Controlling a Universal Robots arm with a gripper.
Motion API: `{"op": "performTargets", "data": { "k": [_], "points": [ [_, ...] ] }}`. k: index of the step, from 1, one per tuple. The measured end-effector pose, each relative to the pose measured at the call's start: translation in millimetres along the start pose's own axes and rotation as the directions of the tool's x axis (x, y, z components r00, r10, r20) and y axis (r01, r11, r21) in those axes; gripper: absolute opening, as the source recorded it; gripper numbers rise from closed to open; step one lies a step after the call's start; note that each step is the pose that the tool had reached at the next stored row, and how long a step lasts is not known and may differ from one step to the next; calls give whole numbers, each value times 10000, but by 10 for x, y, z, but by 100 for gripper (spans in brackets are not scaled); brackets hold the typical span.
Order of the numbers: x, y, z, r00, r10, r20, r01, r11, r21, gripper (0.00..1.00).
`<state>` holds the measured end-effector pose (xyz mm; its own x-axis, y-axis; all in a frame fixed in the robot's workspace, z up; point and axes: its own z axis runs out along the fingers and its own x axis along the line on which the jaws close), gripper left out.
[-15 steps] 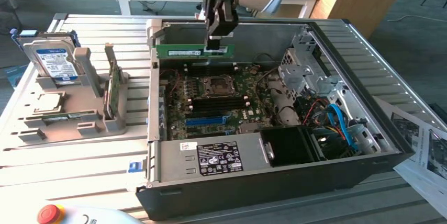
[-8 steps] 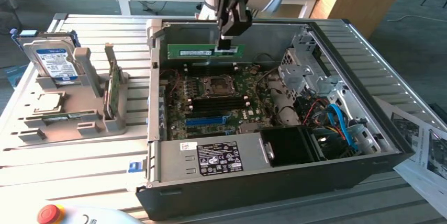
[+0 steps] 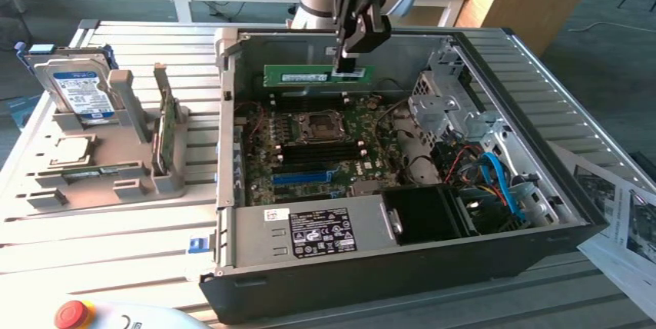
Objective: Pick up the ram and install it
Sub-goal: 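Pick up the ram and move it above insertion slot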
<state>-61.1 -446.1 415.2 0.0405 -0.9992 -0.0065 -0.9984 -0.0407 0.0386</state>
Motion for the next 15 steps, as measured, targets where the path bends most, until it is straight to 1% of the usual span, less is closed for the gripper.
{"op": "performTargets", "data": {
  "k": [9,11,15],
  "points": [
    [10,-209,-8,10000,1,-5,-1,10000,0,12],
    [11,-225,-9,10000,0,-6,0,10000,-1,12],
    [10,-226,-9,10000,1,-6,-1,10000,0,12]
  ]
}}
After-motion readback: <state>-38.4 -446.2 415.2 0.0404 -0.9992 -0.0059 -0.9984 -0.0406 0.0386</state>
